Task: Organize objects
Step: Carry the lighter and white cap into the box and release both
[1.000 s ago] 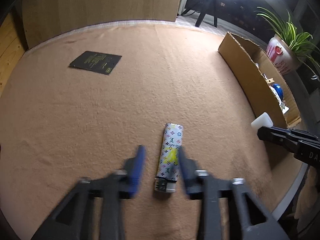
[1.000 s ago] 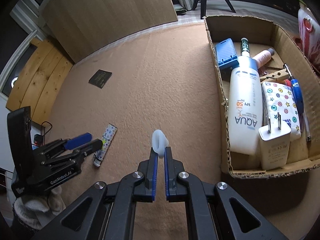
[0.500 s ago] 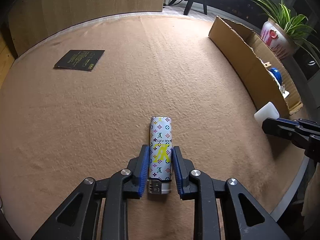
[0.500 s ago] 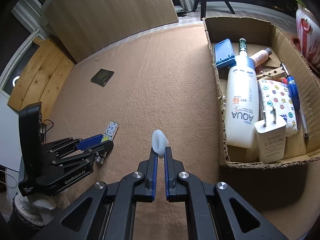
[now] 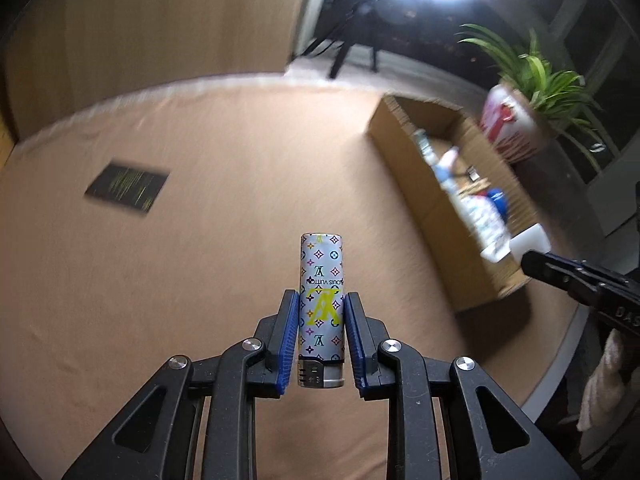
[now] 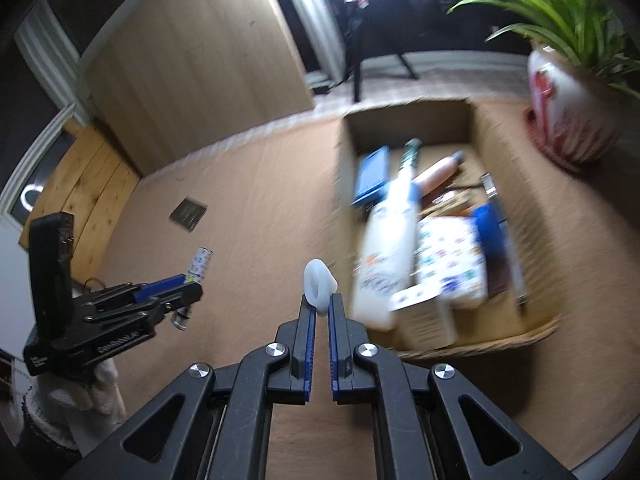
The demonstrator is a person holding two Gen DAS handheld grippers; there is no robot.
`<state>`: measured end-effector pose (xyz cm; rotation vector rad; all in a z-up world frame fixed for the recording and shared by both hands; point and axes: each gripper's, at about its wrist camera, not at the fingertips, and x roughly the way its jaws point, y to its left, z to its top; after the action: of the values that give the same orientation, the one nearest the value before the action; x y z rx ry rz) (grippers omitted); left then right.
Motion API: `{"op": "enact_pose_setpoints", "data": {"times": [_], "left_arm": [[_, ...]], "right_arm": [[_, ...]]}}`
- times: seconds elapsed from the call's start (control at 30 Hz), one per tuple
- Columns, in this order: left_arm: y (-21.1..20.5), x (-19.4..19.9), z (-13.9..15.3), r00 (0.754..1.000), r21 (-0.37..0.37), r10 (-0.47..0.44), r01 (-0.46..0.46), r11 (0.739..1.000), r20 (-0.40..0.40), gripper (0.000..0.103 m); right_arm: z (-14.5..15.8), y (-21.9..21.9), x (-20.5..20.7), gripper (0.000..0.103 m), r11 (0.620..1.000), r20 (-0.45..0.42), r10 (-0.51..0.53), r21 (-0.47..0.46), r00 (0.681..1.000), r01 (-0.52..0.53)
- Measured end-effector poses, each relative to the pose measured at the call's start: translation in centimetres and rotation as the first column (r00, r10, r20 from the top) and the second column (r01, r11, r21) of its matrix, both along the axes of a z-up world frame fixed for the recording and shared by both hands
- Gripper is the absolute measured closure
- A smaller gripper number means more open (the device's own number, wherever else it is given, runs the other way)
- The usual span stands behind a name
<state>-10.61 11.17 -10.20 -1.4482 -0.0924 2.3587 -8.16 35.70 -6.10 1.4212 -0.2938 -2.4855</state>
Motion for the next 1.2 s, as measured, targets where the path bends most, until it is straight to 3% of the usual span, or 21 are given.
{"op": "enact_pose_setpoints", "data": {"times": [0.27,0.53,0.63,0.7,0.73,0.77,0.9,1.2], "left_arm": [[7.5,-3.4,2.7,0.993,0.022,-0.102,0.103,0.994,-0.057,0.078],[13.8,-6.5,2.5,0.984,0.009,-0.169,0.17,0.985,-0.062,0.078],[15.1,-7.2,2.4,0.983,-0.003,-0.168,0.168,0.986,-0.071,0.078],[15.5,-7.7,2.3,0.985,0.003,-0.155,0.156,0.988,-0.07,0.064],[15.5,-7.8,2.2,0.986,0.007,-0.155,0.155,0.988,-0.064,0.044],[15.5,-7.7,2.3,0.985,0.004,-0.154,0.155,0.988,-0.075,0.031],[15.0,-7.3,2.6,0.98,-0.036,-0.167,0.164,0.986,-0.108,0.03],[12.2,-5.8,2.0,0.988,-0.035,-0.139,0.137,0.99,-0.063,0.03]], "right_arm": [[0.3,3.6,-1.6,0.097,0.998,-0.012,-0.056,0.041,0.998,0.056],[-0.3,5.0,-3.1,0.097,0.996,-0.007,-0.067,0.067,0.998,0.067],[-0.3,5.3,-3.4,0.086,0.995,-0.016,-0.067,0.079,0.998,0.068],[-0.3,5.6,-3.5,0.059,0.994,-0.02,-0.074,0.078,0.997,0.076],[-0.2,5.7,-3.4,0.055,0.994,-0.029,-0.08,0.073,0.996,0.082],[-0.1,5.9,-3.3,0.053,0.994,-0.039,-0.085,0.067,0.996,0.088],[-0.1,6.3,-3.5,0.052,0.993,-0.034,-0.099,0.054,0.995,0.101],[0.1,5.7,-3.1,0.053,0.994,-0.056,-0.101,0.033,0.993,0.103]]}}
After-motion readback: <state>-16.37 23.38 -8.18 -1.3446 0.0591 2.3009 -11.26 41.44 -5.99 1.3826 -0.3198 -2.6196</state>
